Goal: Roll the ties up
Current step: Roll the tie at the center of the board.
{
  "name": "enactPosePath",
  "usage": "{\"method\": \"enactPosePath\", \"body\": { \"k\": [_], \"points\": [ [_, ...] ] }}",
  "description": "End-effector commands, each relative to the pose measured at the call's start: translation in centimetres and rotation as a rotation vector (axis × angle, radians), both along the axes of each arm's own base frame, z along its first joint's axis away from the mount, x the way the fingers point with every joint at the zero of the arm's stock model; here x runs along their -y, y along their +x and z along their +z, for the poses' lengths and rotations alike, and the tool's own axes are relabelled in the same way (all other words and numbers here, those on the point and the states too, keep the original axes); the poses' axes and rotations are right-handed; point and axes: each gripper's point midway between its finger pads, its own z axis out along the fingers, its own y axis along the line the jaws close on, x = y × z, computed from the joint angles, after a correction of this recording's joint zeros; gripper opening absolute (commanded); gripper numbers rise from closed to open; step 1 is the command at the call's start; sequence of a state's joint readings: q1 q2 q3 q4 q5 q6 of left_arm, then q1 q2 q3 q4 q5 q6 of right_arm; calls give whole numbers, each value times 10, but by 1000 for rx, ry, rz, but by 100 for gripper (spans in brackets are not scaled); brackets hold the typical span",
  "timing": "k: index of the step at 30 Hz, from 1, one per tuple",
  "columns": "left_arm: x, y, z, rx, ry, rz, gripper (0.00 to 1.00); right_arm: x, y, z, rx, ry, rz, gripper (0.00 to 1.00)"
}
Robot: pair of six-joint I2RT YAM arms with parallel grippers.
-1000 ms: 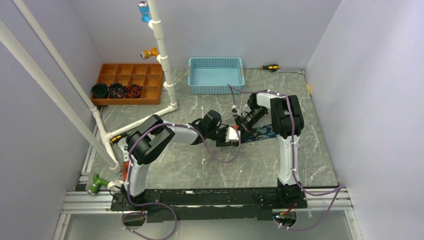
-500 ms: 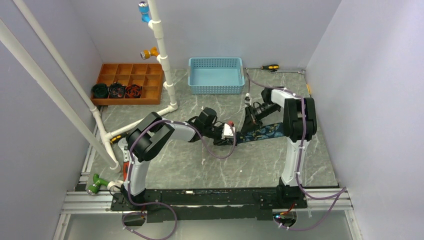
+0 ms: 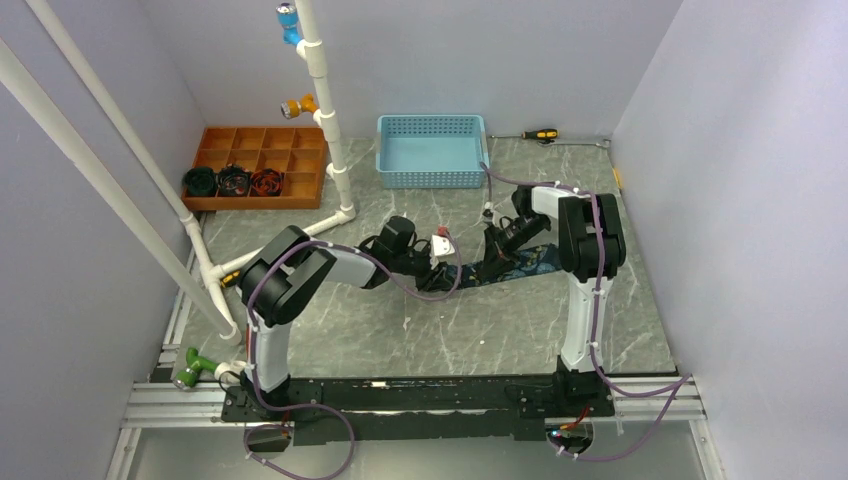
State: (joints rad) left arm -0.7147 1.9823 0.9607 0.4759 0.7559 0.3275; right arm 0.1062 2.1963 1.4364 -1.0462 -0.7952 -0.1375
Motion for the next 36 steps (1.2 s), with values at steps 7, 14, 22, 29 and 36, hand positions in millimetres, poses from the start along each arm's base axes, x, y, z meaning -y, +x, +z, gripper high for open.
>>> {"method": "enactPosePath", "body": {
  "k": [7,14,22,29,36],
  "points": [
    [-53,15,-46,-139,180,242,35,19,-6,-35,76,-182,83,13],
    [-67,-13,-75,-97,307,117,42,-12,6,9,173,-1,63,23],
    [-67,-17,-84,-89,355,99,44,-61,21,71,261,223,52,54],
    [-68,-18,-87,-103,372,104,44,-85,13,49,213,190,110,54],
    [-67,-18,-86,-102,369,103,46,-78,19,20,231,104,148,28]
  ]
}}
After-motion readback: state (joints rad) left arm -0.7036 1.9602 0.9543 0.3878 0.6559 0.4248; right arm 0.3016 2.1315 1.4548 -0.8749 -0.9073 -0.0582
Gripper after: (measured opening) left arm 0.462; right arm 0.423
